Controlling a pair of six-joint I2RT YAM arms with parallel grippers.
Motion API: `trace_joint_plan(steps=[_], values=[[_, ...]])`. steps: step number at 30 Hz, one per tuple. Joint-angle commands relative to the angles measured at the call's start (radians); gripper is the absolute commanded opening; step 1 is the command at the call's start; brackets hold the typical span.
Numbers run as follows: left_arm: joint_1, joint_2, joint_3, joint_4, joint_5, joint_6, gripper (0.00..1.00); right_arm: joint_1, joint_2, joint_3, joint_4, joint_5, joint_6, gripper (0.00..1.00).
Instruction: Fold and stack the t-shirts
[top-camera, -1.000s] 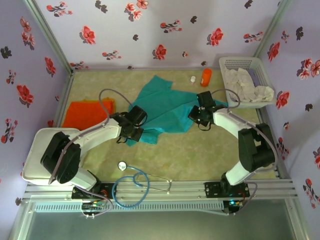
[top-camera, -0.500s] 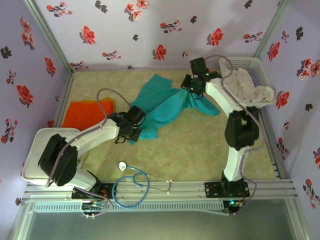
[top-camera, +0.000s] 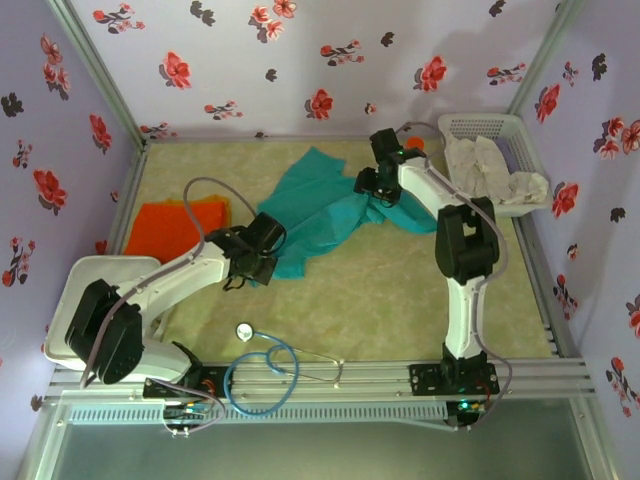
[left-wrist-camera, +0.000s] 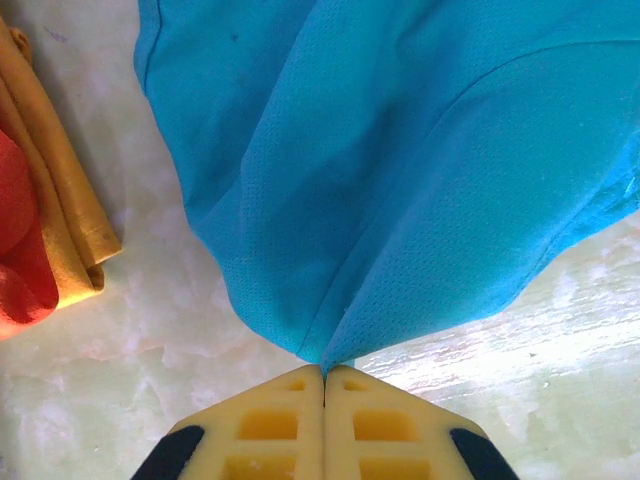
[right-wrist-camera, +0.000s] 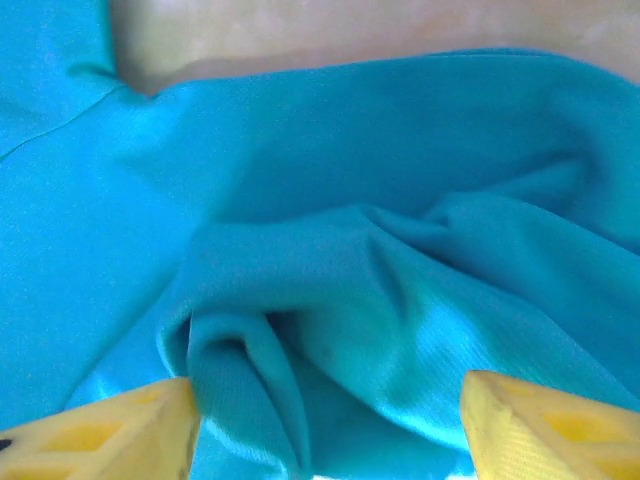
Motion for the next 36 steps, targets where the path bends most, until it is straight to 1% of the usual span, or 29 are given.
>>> trace_joint_plan(steps=[1, 3, 5, 8, 10, 12, 16, 19, 22, 25, 29, 30, 32, 34, 36], values=[[0.005, 0.003, -0.015, -0.005, -0.016, -0.018, 0.0, 0.001, -0.178, -0.126, 0.062, 0.04, -0.019, 0.69], [0.005, 0.012, -0.012, 0.006, -0.018, -0.013, 0.0, 0.0, -0.244, -0.225, 0.088, -0.017, -0.012, 0.75], [0.006, 0.024, 0.001, -0.001, -0.028, -0.001, 0.0, 0.002, -0.291, -0.308, 0.088, -0.032, -0.002, 0.76], [0.007, 0.037, 0.014, -0.013, -0.046, 0.014, 0.0, 0.0, -0.363, -0.467, 0.167, -0.044, 0.03, 0.78], [0.008, 0.043, 0.016, -0.007, -0.044, 0.015, 0.0, -0.004, -0.384, -0.545, 0.236, -0.048, 0.065, 0.8], [0.008, 0.054, 0.02, -0.003, -0.032, 0.017, 0.0, -0.023, -0.365, -0.58, 0.288, -0.099, 0.106, 0.8], [0.008, 0.064, 0.021, -0.002, -0.019, 0.014, 0.0, -0.049, -0.281, -0.545, 0.349, -0.167, 0.138, 0.78], [0.007, 0.06, 0.017, -0.002, -0.016, 0.007, 0.0, -0.085, -0.217, -0.518, 0.393, -0.181, 0.146, 0.71], [0.008, 0.04, 0.0, 0.0, -0.013, -0.002, 0.0, -0.155, -0.137, -0.467, 0.404, -0.22, 0.154, 0.67], [0.008, 0.023, -0.017, 0.0, -0.016, -0.01, 0.0, -0.203, -0.088, -0.394, 0.387, -0.193, 0.142, 0.66], [0.008, 0.015, -0.028, 0.0, -0.014, -0.015, 0.0, -0.215, -0.05, -0.272, 0.342, -0.138, 0.097, 0.68], [0.008, 0.014, -0.027, -0.002, -0.014, -0.015, 0.0, -0.215, -0.047, -0.258, 0.349, -0.139, 0.094, 0.65], [0.008, 0.012, -0.026, -0.005, -0.014, -0.014, 0.0, -0.208, -0.061, -0.273, 0.398, -0.159, 0.101, 0.6], [0.008, 0.008, -0.026, -0.006, -0.015, -0.015, 0.0, -0.193, -0.099, -0.334, 0.468, -0.185, 0.101, 0.6], [0.008, 0.001, -0.029, -0.003, -0.016, -0.02, 0.0, -0.165, -0.151, -0.407, 0.52, -0.18, 0.079, 0.6]])
